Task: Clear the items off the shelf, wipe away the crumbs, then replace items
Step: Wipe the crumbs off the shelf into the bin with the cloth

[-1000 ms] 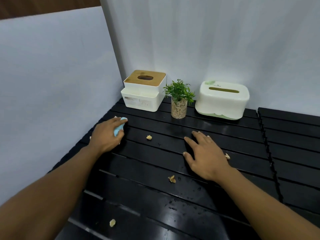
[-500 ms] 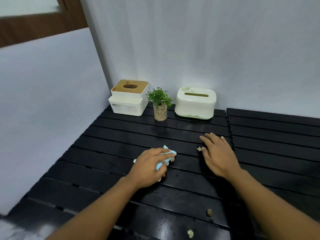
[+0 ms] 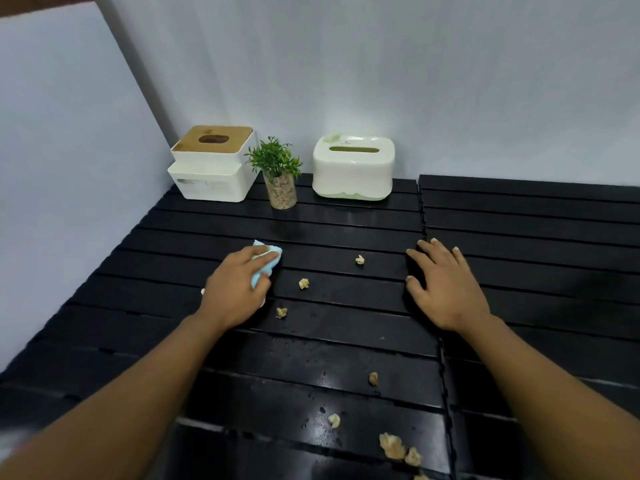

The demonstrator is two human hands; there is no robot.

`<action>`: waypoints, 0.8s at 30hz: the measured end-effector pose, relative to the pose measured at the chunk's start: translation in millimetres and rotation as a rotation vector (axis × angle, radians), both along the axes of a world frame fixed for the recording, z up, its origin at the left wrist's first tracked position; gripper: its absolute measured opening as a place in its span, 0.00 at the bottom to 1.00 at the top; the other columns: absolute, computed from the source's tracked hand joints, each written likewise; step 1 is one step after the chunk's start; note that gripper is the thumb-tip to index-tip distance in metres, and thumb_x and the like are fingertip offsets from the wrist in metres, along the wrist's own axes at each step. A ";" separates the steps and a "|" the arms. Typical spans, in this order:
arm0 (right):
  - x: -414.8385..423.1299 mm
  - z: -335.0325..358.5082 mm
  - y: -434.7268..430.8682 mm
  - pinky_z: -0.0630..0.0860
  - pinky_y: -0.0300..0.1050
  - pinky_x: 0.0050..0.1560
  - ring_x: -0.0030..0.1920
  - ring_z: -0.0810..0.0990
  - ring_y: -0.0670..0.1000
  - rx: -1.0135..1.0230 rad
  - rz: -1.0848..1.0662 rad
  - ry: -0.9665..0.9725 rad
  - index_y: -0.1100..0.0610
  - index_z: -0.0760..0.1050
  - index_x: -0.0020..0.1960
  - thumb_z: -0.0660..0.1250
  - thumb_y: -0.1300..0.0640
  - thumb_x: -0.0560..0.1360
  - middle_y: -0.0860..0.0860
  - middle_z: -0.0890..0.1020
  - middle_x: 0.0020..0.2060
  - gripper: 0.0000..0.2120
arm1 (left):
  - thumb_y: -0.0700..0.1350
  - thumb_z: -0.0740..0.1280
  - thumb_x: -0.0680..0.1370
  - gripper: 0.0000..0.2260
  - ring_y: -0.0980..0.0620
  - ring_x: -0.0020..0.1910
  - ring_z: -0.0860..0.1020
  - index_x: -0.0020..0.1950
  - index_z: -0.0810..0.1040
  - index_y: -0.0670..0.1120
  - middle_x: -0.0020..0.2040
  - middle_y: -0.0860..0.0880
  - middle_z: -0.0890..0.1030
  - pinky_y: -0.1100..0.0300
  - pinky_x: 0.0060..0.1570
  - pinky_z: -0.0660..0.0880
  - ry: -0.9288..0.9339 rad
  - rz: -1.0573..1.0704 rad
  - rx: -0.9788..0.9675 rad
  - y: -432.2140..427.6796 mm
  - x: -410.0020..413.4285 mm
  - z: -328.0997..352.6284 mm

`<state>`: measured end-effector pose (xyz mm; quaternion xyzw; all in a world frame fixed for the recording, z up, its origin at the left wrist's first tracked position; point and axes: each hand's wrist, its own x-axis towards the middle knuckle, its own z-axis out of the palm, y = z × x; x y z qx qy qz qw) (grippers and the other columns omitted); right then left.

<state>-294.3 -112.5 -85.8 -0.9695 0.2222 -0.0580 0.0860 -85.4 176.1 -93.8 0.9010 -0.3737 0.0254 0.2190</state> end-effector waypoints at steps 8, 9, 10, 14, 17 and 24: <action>-3.0 2.1 1.5 0.44 0.54 0.76 0.77 0.51 0.52 0.007 -0.002 -0.001 0.52 0.61 0.74 0.52 0.45 0.78 0.52 0.61 0.76 0.27 | 0.50 0.61 0.75 0.19 0.55 0.63 0.71 0.66 0.74 0.58 0.67 0.59 0.74 0.60 0.60 0.69 0.111 -0.198 -0.104 -66.9 -118.4 2.2; -3.3 2.5 1.4 0.43 0.53 0.76 0.77 0.51 0.51 0.011 -0.003 -0.004 0.52 0.61 0.75 0.53 0.46 0.78 0.51 0.61 0.76 0.26 | 0.49 0.62 0.76 0.18 0.57 0.64 0.71 0.66 0.74 0.58 0.66 0.60 0.73 0.62 0.60 0.68 0.136 -0.215 -0.125 -72.0 -123.2 3.2; -3.4 3.1 1.6 0.43 0.53 0.76 0.77 0.51 0.51 0.012 -0.003 -0.006 0.52 0.61 0.75 0.54 0.46 0.78 0.51 0.60 0.76 0.26 | 0.48 0.63 0.77 0.17 0.58 0.63 0.71 0.66 0.75 0.58 0.66 0.61 0.74 0.63 0.60 0.68 0.164 -0.205 -0.165 -73.8 -121.5 5.6; -3.6 1.1 1.3 0.42 0.52 0.76 0.77 0.50 0.50 0.009 0.002 -0.007 0.51 0.60 0.75 0.52 0.46 0.79 0.50 0.59 0.76 0.26 | 0.46 0.63 0.75 0.17 0.55 0.62 0.75 0.63 0.79 0.51 0.64 0.54 0.78 0.59 0.64 0.69 0.122 -0.017 -0.370 -61.6 -55.4 24.6; -2.2 -0.8 0.8 0.43 0.53 0.76 0.77 0.50 0.51 0.001 0.000 -0.022 0.51 0.60 0.75 0.50 0.45 0.77 0.50 0.60 0.76 0.27 | 0.43 0.65 0.76 0.16 0.53 0.61 0.75 0.63 0.79 0.48 0.64 0.51 0.78 0.64 0.61 0.67 0.022 0.040 -0.281 -45.9 14.4 36.5; -0.4 -4.8 -0.1 0.44 0.53 0.76 0.77 0.51 0.50 -0.009 -0.004 -0.048 0.52 0.62 0.74 0.48 0.44 0.76 0.50 0.61 0.75 0.29 | 0.48 0.60 0.77 0.19 0.47 0.64 0.73 0.67 0.76 0.50 0.67 0.52 0.75 0.56 0.62 0.67 -0.048 -0.123 0.008 -78.7 52.1 1.3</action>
